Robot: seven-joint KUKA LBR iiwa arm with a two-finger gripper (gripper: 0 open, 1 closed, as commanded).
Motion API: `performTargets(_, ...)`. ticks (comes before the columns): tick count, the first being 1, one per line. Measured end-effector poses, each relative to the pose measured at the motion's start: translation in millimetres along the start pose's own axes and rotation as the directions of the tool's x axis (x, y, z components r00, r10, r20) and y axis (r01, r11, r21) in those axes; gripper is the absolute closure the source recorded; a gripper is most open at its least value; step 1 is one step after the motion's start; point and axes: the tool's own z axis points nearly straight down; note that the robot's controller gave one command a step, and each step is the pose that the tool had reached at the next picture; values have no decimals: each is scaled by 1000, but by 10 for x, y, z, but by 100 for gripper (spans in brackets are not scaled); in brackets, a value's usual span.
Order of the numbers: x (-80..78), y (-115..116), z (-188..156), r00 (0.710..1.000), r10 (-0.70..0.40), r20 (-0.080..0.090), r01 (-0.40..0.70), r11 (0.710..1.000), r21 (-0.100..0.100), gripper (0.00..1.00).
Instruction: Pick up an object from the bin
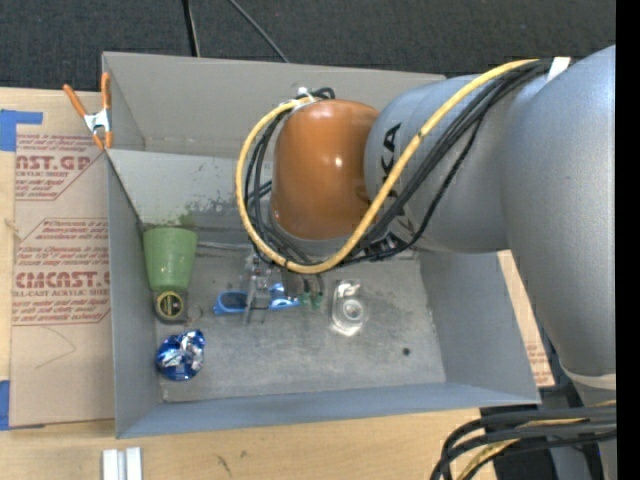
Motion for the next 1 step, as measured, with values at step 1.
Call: performTargets(1, 144, 93, -406, 1000, -30, -3, 30, 1000, 1, 100)
